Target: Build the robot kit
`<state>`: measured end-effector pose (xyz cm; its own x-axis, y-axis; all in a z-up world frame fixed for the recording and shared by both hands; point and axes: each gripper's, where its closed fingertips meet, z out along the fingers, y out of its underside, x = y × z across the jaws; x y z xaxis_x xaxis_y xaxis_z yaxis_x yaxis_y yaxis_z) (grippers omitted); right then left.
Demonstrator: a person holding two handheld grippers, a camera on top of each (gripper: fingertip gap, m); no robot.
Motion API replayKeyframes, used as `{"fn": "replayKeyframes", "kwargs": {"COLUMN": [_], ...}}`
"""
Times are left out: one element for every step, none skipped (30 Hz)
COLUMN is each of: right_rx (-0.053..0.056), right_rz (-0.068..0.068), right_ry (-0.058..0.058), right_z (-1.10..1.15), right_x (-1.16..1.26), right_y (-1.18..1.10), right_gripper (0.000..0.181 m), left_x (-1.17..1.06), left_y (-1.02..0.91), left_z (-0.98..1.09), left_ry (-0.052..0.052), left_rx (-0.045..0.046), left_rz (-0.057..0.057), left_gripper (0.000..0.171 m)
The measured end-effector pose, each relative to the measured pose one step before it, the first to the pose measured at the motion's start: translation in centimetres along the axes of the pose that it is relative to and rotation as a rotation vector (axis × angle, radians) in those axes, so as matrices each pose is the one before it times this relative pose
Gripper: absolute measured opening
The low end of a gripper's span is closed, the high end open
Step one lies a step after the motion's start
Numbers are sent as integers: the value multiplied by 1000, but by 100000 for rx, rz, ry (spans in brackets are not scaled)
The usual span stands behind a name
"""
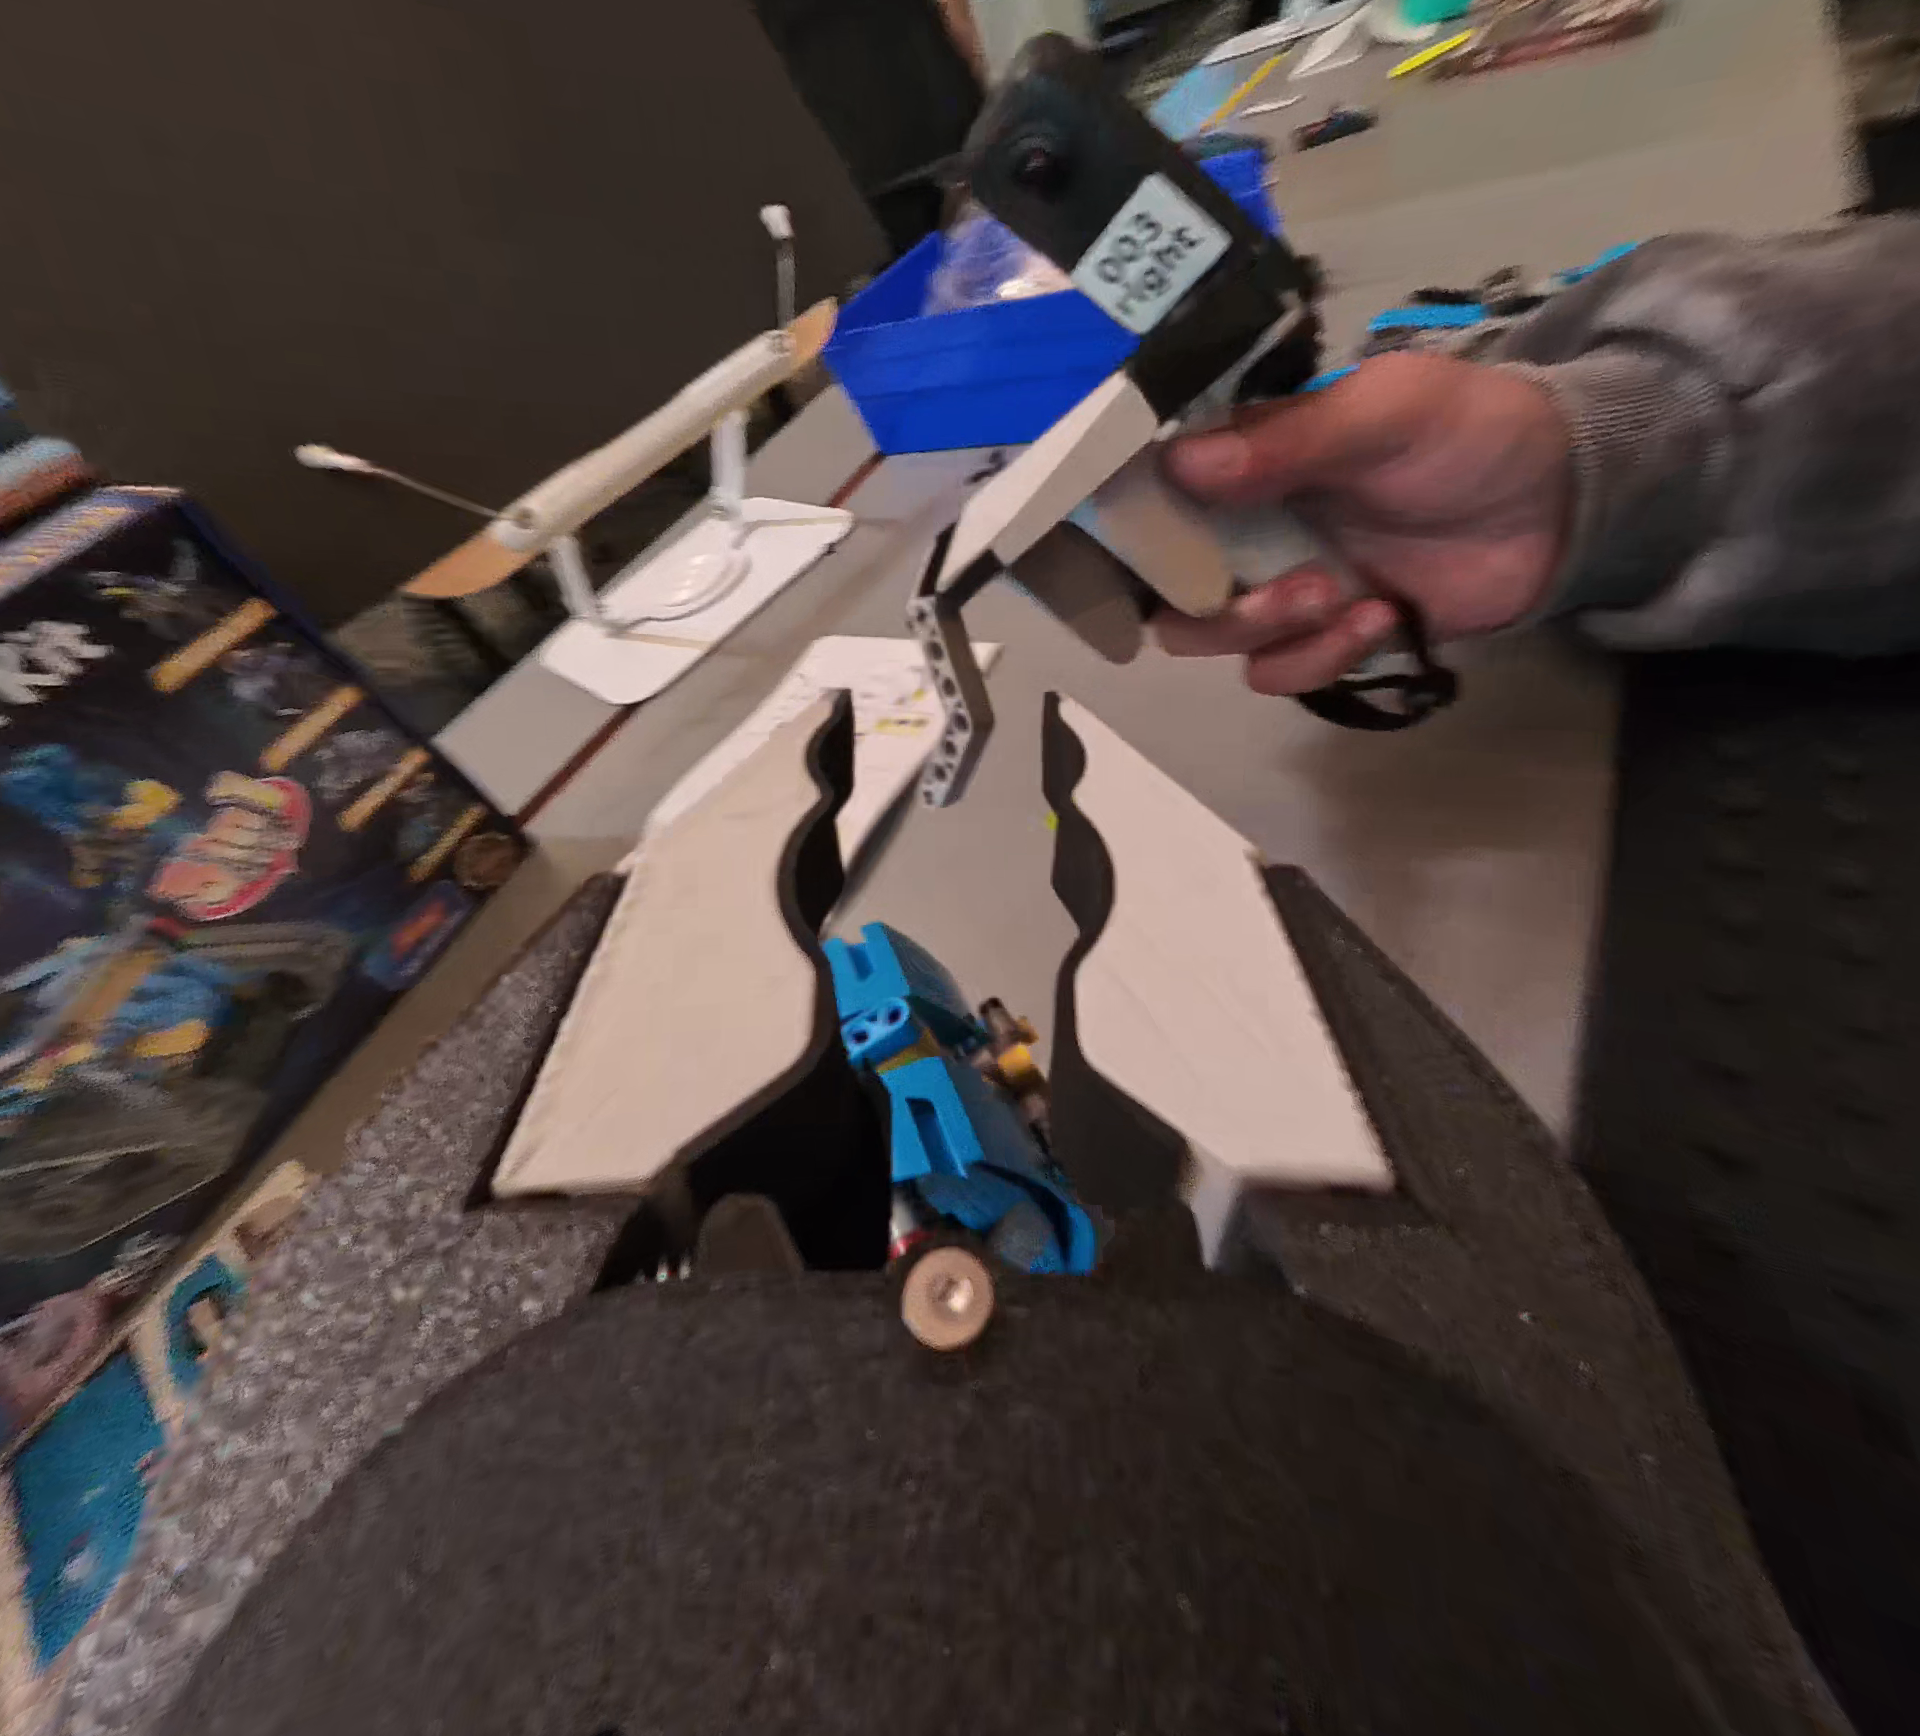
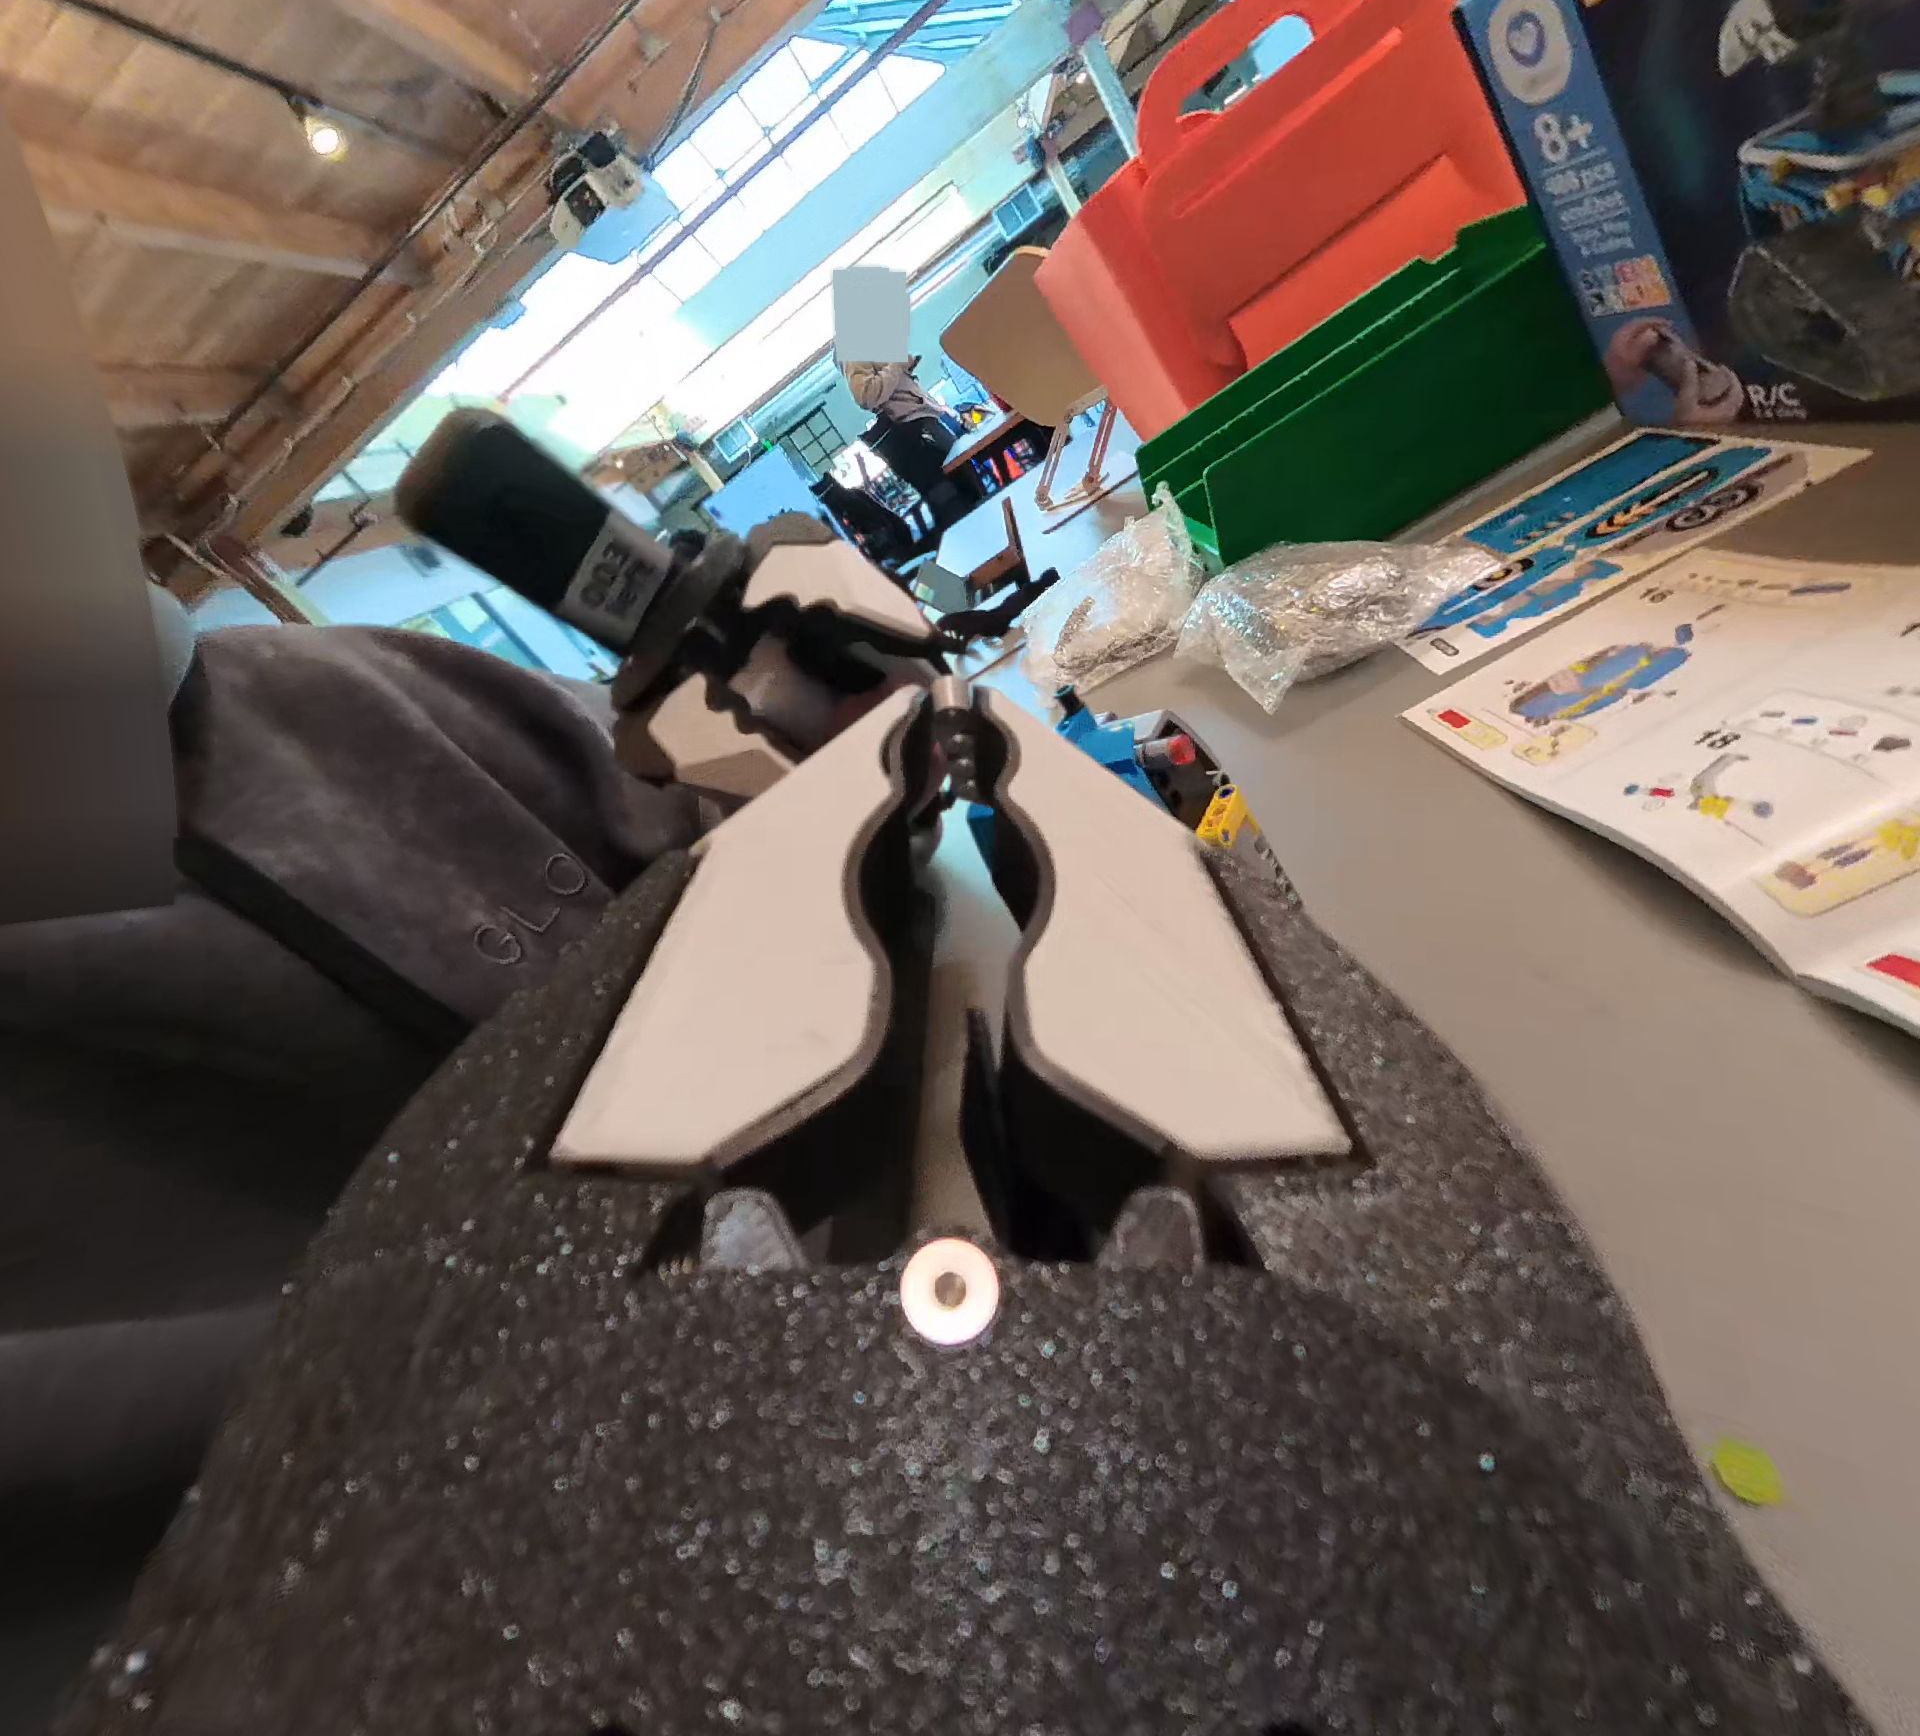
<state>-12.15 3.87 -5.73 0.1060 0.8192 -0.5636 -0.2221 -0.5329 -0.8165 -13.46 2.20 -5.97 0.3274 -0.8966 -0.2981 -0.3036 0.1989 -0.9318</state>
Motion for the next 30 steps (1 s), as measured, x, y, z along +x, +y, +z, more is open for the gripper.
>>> {"fn": "replayKeyframes", "kwargs": {"right_rx": [345, 253, 799, 1161, 1032, 937, 652, 289, -33, 181, 384, 70, 217, 554, 1489, 1829, 1544, 928, -92, -946, -1437, -1304, -840, -702, -1404, -2123, -2414, -1886, -778, -102], "right_rz": [1946, 1747, 1233, 1041, 1830, 2325, 1929, 1050, 292, -297, -703, -787, -1302, -2103, -2668, -2609, -2530, -2196, -2006, -2056, -1853, -1367, -545, 478, 1179, 1155, 788, 768, 780, 1255], "right_ry": [-186, -400, 490, -28, -1316, -1429, -662, -200, 0, 253, 274, 167, -5, 262, 102, 307, 441, 761, 1331, 1781, 1768, 1256, 525, -200, -319, -45, 427, 571, 83, -168], "right_z": [44, 1, -67, -86, -86, -65, -71, -49, -20, -6, -13, 9, 0, -27, -108, -210, -282, -313, -279, -216, -122, -33, 38, 114, 149, 185, 165, 132, 113, 91], "right_x": [80, 39, 145, 61, -101, -99, -15, 17, -22, -48, -73, -103, -166, -197, -271, -215, -147, -47, 100, 223, 265, 220, 152, 110, 169, 291, 395, 397, 298, 217], "right_y": [68, 40, -52, -107, -111, -90, -48, -1, 29, -45, -84, -52, -94, -173, -407, -525, -515, -388, -200, -8, 131, 190, 171, 203, 346, 488, 534, 453, 264, 144], "right_gripper": [6, 6, 6, 6, 6, 6, 6, 7, 7, 7, 7, 7, 6, 7, 15, 22, 24, 24, 24, 23, 23, 22, 20, 19, 18, 17, 18, 17, 17, 17], "left_x": [-214, -81, -59, 235, 394, 215, -6, -137, -165, -47, -21, -20, -84, -330, -548, -509, -1045, -2021, -2080, -1329, -1093, -1449, -1595, -1190, -756, -641, -424, -209, -192, -96], "left_y": [134, 109, 176, 256, 312, 258, 149, 76, 15, -70, -99, -145, -210, -255, -322, -501, -536, -257, -153, -167, -120, -230, -342, -386, -449, -422, -195, 138, 246, 139], "left_z": [377, 341, 323, 327, 309, 261, 188, 147, 94, 45, -2, -71, -156, -233, -314, -409, -550, -609, -542, -543, -729, -940, -1018, -971, -906, -814, -629, -410, -274, -217], "left_ry": [-5240, -4144, -3836, -1784, -254, -803, -1613, -1764, -1393, -410, 38, 295, 383, -100, 288, 3123, 2368, -1114, 1325, 7998, 9833, 6664, 4534, 5685, 6306, 4354, 3738, 3435, 2084, 1964], "left_rx": [-525, -127, -429, -1113, -1753, -1582, -897, -638, -406, 57, 215, 578, 1244, 1826, 2695, 4538, 5423, 4230, 3951, 4413, 4520, 5733, 6471, 6103, 6223, 6231, 4328, 1463, 364, 938], "left_rz": [3078, 3163, 3319, 3229, 2622, 1896, 1231, 789, 695, 511, 130, 159, 150, -669, -2170, -3971, -5781, -7687, -9387, -10968, -13091, -13934, -13600, -13291, -11744, -8693, -6593, -4993, -2597, -1936], "left_gripper": [36, 37, 37, 37, 33, 29, 24, 21, 11, 10, 10, 9, 9, 9, 9, 9, 9, 9, 9, 9, 10, 9, 9, 9, 9, 9, 9, 9, 9, 9]}}
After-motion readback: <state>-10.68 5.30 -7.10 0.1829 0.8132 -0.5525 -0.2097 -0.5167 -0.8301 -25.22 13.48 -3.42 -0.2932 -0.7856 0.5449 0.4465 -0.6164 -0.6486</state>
